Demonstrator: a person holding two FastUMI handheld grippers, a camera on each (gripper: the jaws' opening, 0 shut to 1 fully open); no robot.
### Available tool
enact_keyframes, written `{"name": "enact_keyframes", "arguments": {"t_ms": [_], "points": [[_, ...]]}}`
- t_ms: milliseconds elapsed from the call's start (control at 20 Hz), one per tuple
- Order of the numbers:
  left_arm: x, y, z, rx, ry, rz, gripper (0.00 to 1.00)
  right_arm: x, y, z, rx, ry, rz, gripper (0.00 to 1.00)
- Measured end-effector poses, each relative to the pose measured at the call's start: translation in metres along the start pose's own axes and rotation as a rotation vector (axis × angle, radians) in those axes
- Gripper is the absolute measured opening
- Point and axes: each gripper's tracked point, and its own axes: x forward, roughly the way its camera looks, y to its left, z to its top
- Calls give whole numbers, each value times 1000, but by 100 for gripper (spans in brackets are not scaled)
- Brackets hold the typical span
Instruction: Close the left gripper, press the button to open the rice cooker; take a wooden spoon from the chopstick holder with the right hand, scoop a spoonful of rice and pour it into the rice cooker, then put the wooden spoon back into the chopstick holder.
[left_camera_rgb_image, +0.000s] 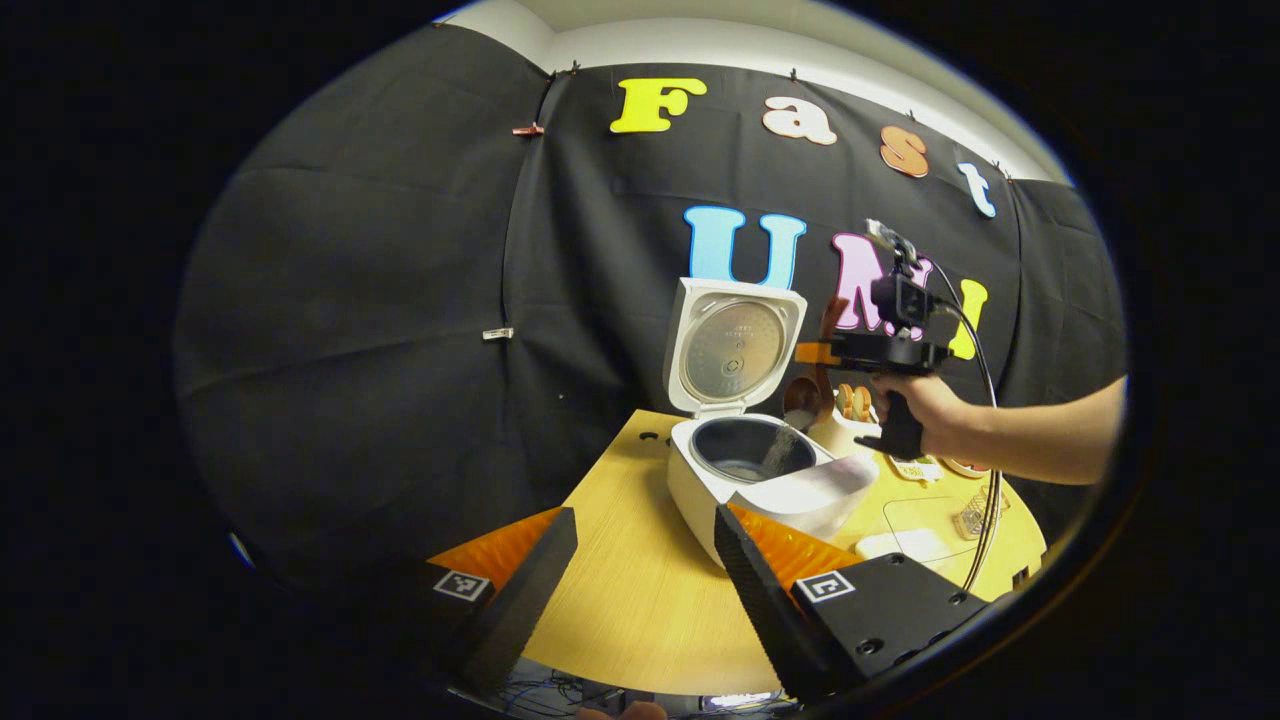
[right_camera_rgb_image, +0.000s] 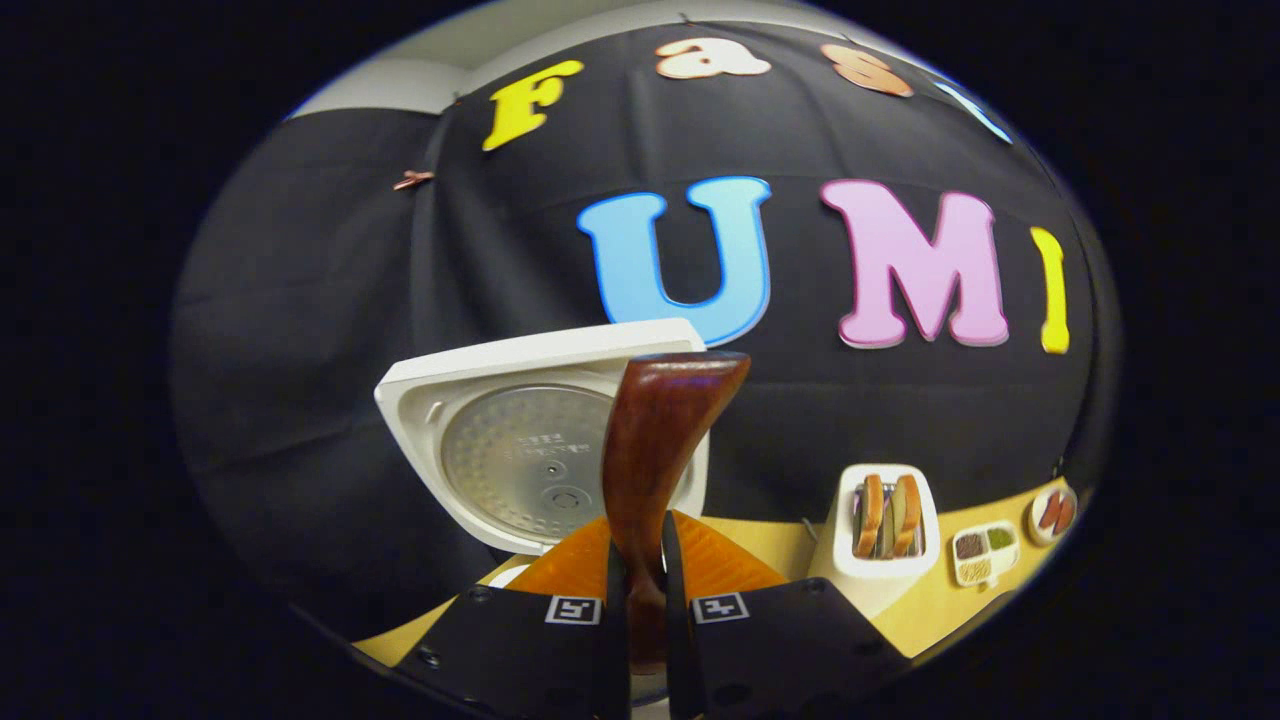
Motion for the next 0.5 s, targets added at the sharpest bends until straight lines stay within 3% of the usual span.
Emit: {"name": "enact_keyframes", "arguments": {"t_ms": [100, 150, 200, 300, 350, 400, 500], "points": [[-3, 3, -4, 2, 13, 7, 95, 7, 13, 6, -40, -11, 13, 18], [-3, 5, -6, 0, 15, 12, 95, 9, 16, 3, -68, 1, 15, 14], [-5, 7, -5, -4, 13, 14, 95, 9, 17, -3, -113, 11, 18, 18], [-9, 6, -5, -1, 12, 14, 95, 6, 26, -11, -214, 22, 43, 18], [-11, 7, -6, 4, 13, 17, 95, 4, 29, -13, -255, 22, 58, 14], [-13, 8, -6, 7, 12, 19, 95, 3, 33, -14, -292, 17, 63, 18], [-16, 8, -6, 6, 8, 22, 95, 2, 35, -17, -335, 18, 79, 18]]}}
